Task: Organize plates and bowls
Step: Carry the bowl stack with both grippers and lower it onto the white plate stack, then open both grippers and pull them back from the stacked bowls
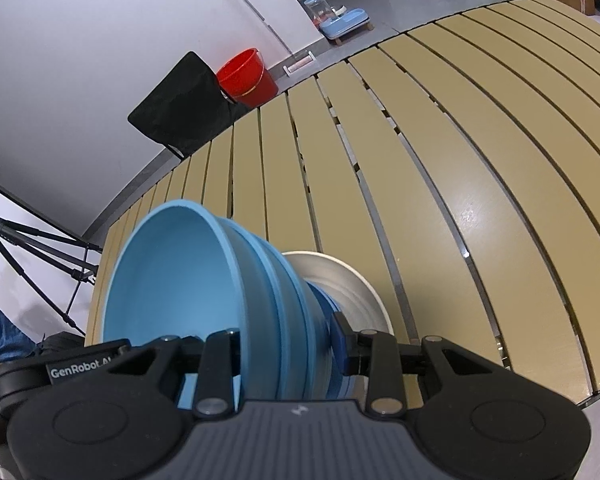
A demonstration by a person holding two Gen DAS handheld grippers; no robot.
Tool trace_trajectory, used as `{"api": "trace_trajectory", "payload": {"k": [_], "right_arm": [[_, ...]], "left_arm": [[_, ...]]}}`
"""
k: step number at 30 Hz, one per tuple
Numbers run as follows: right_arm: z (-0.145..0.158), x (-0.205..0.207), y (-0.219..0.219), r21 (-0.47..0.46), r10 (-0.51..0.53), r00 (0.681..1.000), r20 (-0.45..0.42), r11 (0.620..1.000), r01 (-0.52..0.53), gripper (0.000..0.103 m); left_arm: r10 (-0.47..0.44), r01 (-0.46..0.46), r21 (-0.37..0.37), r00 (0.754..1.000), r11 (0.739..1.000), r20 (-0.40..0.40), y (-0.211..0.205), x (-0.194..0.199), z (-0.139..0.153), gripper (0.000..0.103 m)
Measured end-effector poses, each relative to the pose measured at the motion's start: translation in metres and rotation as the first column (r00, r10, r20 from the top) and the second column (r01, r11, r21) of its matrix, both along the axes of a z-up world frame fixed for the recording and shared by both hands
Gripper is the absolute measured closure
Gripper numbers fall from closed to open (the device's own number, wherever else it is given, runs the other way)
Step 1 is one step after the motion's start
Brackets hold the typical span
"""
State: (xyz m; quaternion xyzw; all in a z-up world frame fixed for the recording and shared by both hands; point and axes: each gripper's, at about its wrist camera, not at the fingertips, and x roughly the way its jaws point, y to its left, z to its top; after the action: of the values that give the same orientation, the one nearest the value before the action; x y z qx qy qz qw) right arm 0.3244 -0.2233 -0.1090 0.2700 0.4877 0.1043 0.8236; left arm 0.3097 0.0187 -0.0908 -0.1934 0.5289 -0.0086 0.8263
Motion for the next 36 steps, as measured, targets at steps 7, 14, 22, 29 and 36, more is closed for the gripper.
{"api": "trace_trajectory", "payload": {"k": [7, 14, 22, 29, 36], "right_arm": [[-0.0071, 0.0037, 0.0020, -0.001, 0.011, 1.000, -0.013, 1.000, -0.011, 0.073], [-0.0088, 0.0063, 0.0031, -0.006, 0.014, 1.000, -0.016, 1.000, -0.014, 0.073], [-0.0092, 0.0050, 0.0050, -0.009, 0.017, 1.000, -0.013, 1.000, -0.017, 0.073], [-0.0031, 0.0022, 0.0011, -0.001, 0.007, 1.000, 0.018, 1.000, -0.007, 0.066], [-0.0005, -0.0004, 0.0005, -0.020, 0.005, 1.000, 0.023, 1.000, -0.004, 0.062]], "left_arm": [[0.005, -0.005, 0.024, 1.000, 1.000, 0.001, -0.0009, 0.0032, -0.0056, 0.070], [0.001, -0.002, 0.028, 1.000, 1.000, 0.001, -0.0027, 0.0027, -0.0084, 0.070], [0.001, -0.001, 0.022, 1.000, 1.000, -0.002, -0.0032, 0.0022, -0.0083, 0.070], [0.007, -0.007, 0.020, 1.000, 1.000, 0.013, 0.0016, 0.0012, -0.0064, 0.061], [0.013, -0.013, 0.024, 1.000, 1.000, 0.028, 0.0055, -0.0029, -0.0018, 0.053]]}}
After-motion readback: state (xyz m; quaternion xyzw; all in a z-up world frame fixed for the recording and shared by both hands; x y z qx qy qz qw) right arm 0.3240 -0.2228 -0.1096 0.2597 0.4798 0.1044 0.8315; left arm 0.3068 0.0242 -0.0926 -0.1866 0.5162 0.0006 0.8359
